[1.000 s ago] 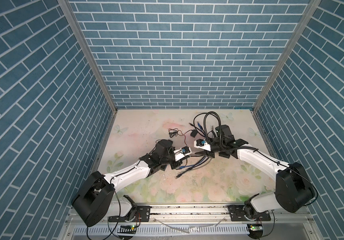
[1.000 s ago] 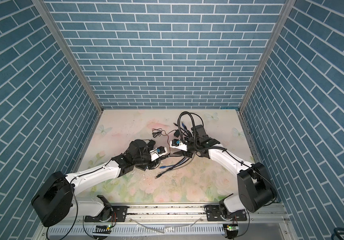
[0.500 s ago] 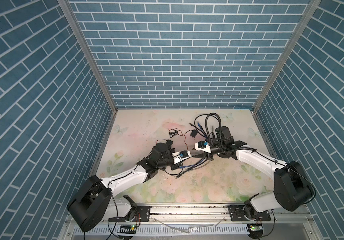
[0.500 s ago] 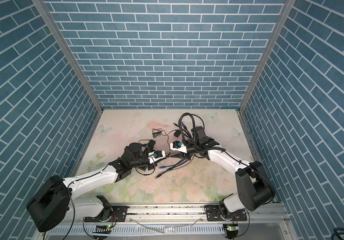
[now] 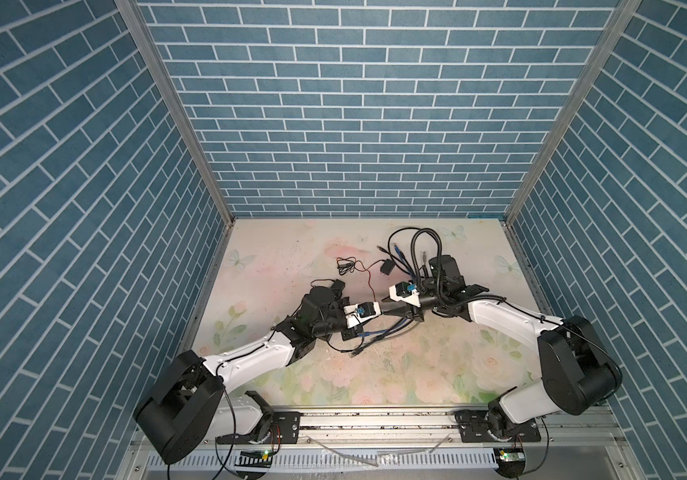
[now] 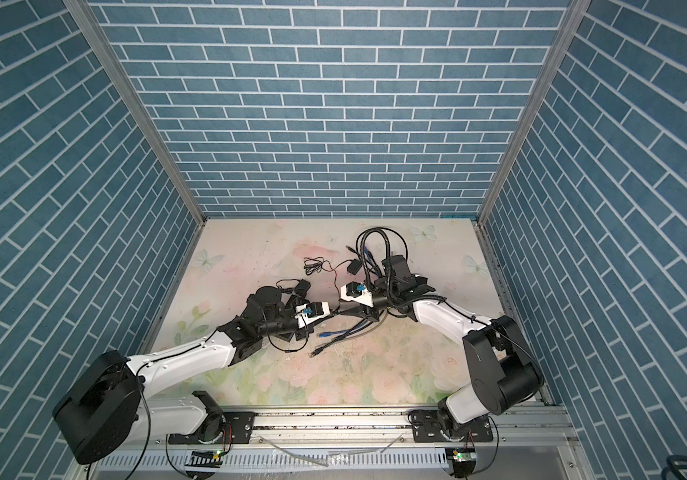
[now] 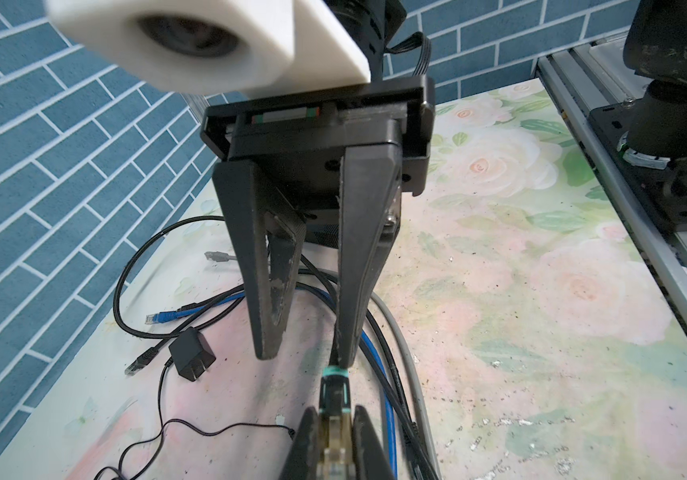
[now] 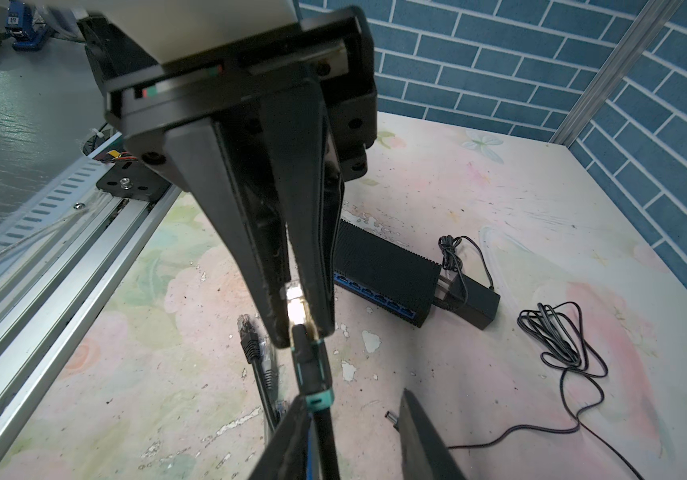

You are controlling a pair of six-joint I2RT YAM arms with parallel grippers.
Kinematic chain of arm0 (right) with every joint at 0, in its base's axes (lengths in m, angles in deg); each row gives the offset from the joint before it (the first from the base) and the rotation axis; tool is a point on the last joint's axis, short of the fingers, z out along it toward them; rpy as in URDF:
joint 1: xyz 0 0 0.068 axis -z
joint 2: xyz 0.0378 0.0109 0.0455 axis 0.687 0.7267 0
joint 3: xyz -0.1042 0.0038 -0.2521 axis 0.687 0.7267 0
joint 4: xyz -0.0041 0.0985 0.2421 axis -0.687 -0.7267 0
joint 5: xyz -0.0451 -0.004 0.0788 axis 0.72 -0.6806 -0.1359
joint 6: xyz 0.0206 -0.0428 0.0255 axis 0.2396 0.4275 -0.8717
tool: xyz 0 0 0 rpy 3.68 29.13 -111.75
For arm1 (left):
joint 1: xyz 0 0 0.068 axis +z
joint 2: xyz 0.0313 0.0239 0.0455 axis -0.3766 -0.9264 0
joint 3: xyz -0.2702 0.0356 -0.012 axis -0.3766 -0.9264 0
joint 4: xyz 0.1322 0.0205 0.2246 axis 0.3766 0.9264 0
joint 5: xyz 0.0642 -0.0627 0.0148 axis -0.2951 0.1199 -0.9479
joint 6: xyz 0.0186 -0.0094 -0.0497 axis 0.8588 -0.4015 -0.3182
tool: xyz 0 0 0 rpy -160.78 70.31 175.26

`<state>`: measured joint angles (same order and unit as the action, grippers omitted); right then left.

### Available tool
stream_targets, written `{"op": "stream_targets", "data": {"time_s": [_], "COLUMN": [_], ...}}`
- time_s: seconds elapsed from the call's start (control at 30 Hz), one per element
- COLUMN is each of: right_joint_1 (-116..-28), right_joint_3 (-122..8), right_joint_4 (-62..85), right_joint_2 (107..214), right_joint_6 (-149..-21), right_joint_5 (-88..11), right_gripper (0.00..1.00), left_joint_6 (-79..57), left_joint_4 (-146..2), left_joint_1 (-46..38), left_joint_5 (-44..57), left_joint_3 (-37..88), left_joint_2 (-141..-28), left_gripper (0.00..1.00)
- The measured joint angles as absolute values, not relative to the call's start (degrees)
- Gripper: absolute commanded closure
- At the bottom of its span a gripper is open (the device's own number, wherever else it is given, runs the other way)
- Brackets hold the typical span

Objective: Insert the plug into the switch port

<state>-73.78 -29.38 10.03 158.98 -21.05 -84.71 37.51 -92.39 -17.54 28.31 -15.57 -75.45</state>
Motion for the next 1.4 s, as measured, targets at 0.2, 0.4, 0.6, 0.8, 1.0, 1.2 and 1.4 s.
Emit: {"op": "stream_targets", "data": {"time_s": [0.2,0.4,0.6,0.8,1.0,1.2,1.4], "right_joint_1": [-73.8,-73.8,-73.8,-73.9,-73.9,-73.9,-74.5], "right_joint_3": [-28.3,-27.1,-27.1,-27.1,-27.1,-27.1,-27.1], "right_joint_4": [10.9,11.2,14.1,15.6,15.9,15.9,17.2], "right_joint_2": [159.0,159.0,159.0,159.0,159.0,159.0,159.0], "right_joint_6": [-21.1,-21.1,-22.6,-23.6,-24.2,-23.3,-26.7], "right_joint_5": [-85.8,-86.3,-87.8,-89.3,-90.2,-90.7,-87.0], "right_gripper": [0.64,0.66,0.72,0.73,0.87,1.0,1.0], "left_joint_6": [37.5,37.5,37.5,37.5,37.5,36.8,30.9], "left_joint_4": [-93.1,-93.2,-93.7,-94.7,-95.2,-95.9,-96.3], "left_joint_1": [-17.6,-17.6,-17.6,-17.6,-17.5,-17.4,-17.7], "left_joint_5": [28.4,29.0,29.7,29.9,29.7,29.5,24.0], "left_joint_3": [-15.6,-15.6,-15.6,-15.6,-15.6,-15.9,-16.4], "left_joint_2": [-75.5,-75.5,-75.5,-75.5,-75.5,-75.5,-75.4], "left_gripper": [1.0,1.0,1.0,1.0,1.0,1.0,0.77]}}
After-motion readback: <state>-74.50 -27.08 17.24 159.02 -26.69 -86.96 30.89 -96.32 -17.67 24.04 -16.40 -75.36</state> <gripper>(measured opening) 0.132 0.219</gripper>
